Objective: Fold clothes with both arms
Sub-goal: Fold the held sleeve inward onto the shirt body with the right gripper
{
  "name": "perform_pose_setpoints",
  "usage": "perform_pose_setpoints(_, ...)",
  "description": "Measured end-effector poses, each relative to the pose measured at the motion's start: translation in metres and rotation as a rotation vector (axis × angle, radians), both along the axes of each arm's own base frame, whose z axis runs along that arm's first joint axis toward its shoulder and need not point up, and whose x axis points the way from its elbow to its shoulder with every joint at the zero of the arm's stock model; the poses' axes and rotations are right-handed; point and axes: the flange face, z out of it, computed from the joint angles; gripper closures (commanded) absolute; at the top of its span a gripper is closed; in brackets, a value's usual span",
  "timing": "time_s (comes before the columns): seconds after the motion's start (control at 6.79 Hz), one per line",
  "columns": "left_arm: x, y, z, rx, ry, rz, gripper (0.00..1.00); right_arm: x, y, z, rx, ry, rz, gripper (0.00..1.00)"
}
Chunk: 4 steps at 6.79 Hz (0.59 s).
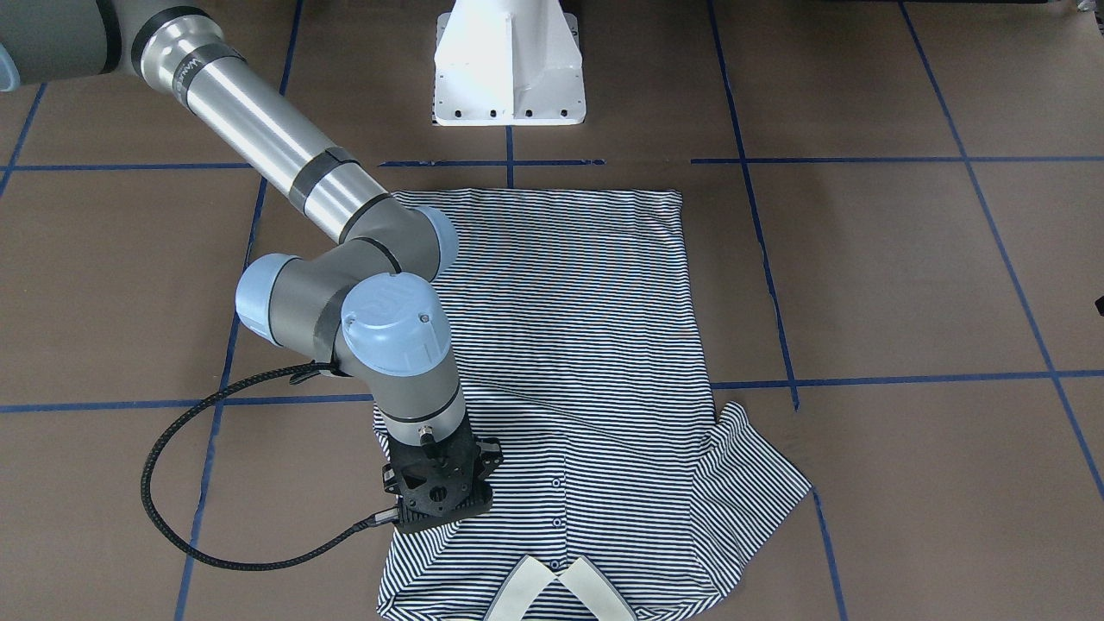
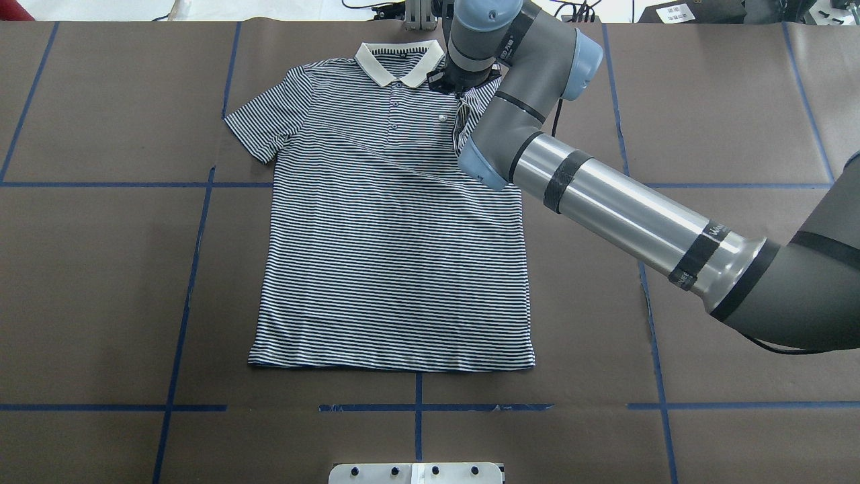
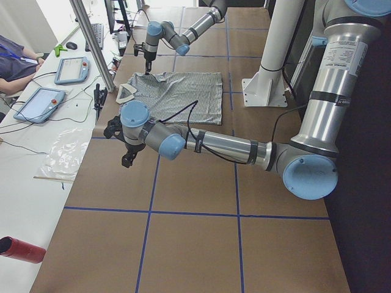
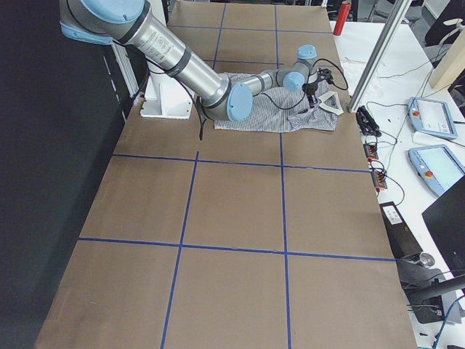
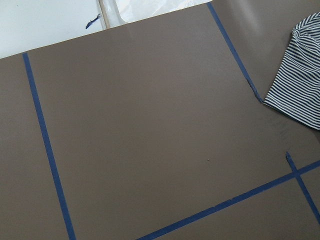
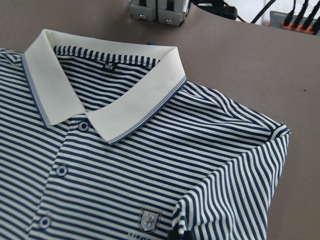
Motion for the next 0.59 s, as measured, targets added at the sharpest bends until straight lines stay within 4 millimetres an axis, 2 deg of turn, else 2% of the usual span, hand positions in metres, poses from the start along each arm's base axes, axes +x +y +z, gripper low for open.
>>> perform_pose_setpoints(0.15, 0.0, -0.0003, -0.0007, 0.001, 0.0, -0.001, 0.0, -0.0039, -0.0013, 0.0056, 0.008, 0.006, 0.008, 0.0)
perform_pose_setpoints(0.59, 0.0014, -0.004, -0.009, 0.011, 0.001, -0.003, 0.0, -0.0081, 0.0031, -0.0021, 0.017, -0.014, 0.005, 0.0)
